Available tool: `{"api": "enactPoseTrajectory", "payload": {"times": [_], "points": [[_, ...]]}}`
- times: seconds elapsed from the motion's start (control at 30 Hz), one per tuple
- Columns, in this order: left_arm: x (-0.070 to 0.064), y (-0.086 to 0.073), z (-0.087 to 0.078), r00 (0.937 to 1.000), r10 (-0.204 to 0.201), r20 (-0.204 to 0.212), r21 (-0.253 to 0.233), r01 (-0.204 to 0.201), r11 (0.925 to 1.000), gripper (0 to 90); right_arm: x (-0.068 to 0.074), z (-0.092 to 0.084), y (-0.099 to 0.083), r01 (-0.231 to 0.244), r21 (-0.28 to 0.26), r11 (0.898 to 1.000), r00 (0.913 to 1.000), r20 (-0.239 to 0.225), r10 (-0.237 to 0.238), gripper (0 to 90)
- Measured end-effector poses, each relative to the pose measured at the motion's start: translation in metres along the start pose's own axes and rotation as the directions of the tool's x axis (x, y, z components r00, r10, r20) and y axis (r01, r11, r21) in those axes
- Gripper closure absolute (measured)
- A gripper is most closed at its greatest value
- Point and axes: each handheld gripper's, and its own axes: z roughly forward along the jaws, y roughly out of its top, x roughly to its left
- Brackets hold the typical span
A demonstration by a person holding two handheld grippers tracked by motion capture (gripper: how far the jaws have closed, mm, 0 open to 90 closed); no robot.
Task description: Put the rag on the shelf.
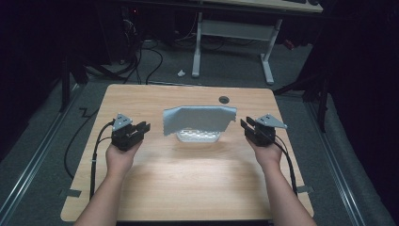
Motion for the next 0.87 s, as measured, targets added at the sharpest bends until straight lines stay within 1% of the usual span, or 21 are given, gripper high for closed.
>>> {"api": "enactPoseTrajectory", "payload": {"times": [0.07, 0.13, 0.2, 0.3, 0.33, 0.4, 0.43, 0.53, 0.57, 0.6, 0.63, 0.67, 0.7, 0.73, 0.77, 0.8, 0.83, 0.87], "points": [[0.0, -0.003, -0.004, 1.0, 0.006, -0.003, 0.006, -0.006, 1.0, 73.2, 0.002, -0.006, -0.003, 0.007, -0.023, 1.0, 1.0, -0.005, -0.007, 68.8], [-0.002, -0.008, -0.009, 0.9999, 0.012, -0.007, 0.016, -0.011, 0.9998, 72.6, 0.004, -0.012, -0.006, 0.018, -0.01, 1.0, 0.9998, -0.007, -0.019, 67.9], [-0.005, -0.013, -0.014, 0.9998, 0.016, -0.008, 0.025, -0.016, 0.9996, 71.3, 0.006, -0.019, -0.012, 0.027, -0.026, 0.999, 0.9995, -0.013, -0.027, 66.1], [-0.012, -0.023, -0.022, 0.9999, 0.016, 0.001, 0.042, -0.016, 0.999, 68.5, 0.013, -0.031, -0.022, 0.045, -0.017, 0.999, 0.9988, -0.016, -0.045, 62.8], [-0.016, -0.027, -0.026, 0.9996, 0.029, 0.002, 0.052, -0.029, 0.9982, 67.4, 0.015, -0.035, -0.026, 0.052, -0.014, 0.999, 0.9985, -0.015, -0.052, 62.0], [-0.024, -0.035, -0.033, 0.9992, 0.038, 0.013, 0.065, -0.039, 0.9971, 64.7, 0.02, -0.044, -0.034, 0.053, -0.009, 0.999, 0.9985, -0.018, -0.053, 58.4], [-0.029, -0.04, -0.037, 0.999, 0.037, 0.027, 0.077, -0.039, 0.9963, 63.0, 0.022, -0.049, -0.039, 0.05, 0.001, 0.999, 0.9986, -0.018, -0.05, 56.4], [-0.049, -0.056, -0.049, 0.9964, 0.035, 0.077, 0.118, -0.044, 0.992, 58.3, 0.028, -0.061, -0.053, 0.037, 0.056, 0.998, 0.999, -0.028, -0.036, 50.8], [-0.057, -0.063, -0.053, 0.9946, 0.043, 0.094, 0.139, -0.055, 0.9888, 56.4, 0.031, -0.067, -0.058, 0.027, 0.075, 0.997, 0.9991, -0.035, -0.024, 49.2], [-0.065, -0.072, -0.057, 0.993, 0.049, 0.107, 0.151, -0.065, 0.9864, 54.4, 0.034, -0.073, -0.063, 0.016, 0.086, 0.996, 0.9991, -0.041, -0.012, 48.3], [-0.074, -0.084, -0.062, 0.9912, 0.059, 0.119, 0.158, -0.077, 0.9844, 53.0, 0.037, -0.079, -0.068, 0.008, 0.089, 0.996, 0.9989, -0.046, -0.004, 47.1], [-0.08, -0.096, -0.068, 0.9908, 0.067, 0.118, 0.147, -0.084, 0.9856, 52.1, 0.041, -0.087, -0.075, 0.02, 0.088, 0.996, 0.9989, -0.043, -0.016, 46.0], [-0.084, -0.104, -0.07, 0.9907, 0.076, 0.113, 0.144, -0.092, 0.9854, 53.0, 0.044, -0.093, -0.082, 0.026, 0.08, 0.996, 0.9992, -0.033, -0.023, 45.6], [-0.087, -0.106, -0.07, 0.9908, 0.066, 0.118, 0.186, -0.087, 0.9787, 55.8, 0.046, -0.097, -0.087, 0.026, 0.077, 0.997, 0.9994, -0.024, -0.024, 45.6], [-0.089, -0.104, -0.068, 0.9869, 0.051, 0.153, 0.206, -0.083, 0.975, 53.8, 0.048, -0.101, -0.094, 0.031, 0.083, 0.996, 0.9994, -0.017, -0.029, 45.5], [-0.089, -0.103, -0.07, 0.9864, 0.06, 0.153, 0.184, -0.088, 0.9789, 51.8, 0.05, -0.102, -0.098, 0.041, 0.111, 0.993, 0.9989, -0.029, -0.038, 42.9], [-0.09, -0.103, -0.07, 0.9877, 0.056, 0.146, 0.164, -0.08, 0.9833, 51.8, 0.05, -0.102, -0.1, 0.044, 0.123, 0.991, 0.9985, -0.037, -0.04, 42.4], [-0.089, -0.102, -0.069, 0.9885, 0.036, 0.147, 0.167, -0.061, 0.984, 51.8, 0.051, -0.103, -0.103, 0.049, 0.125, 0.991, 0.9984, -0.035, -0.045, 42.8]]}}
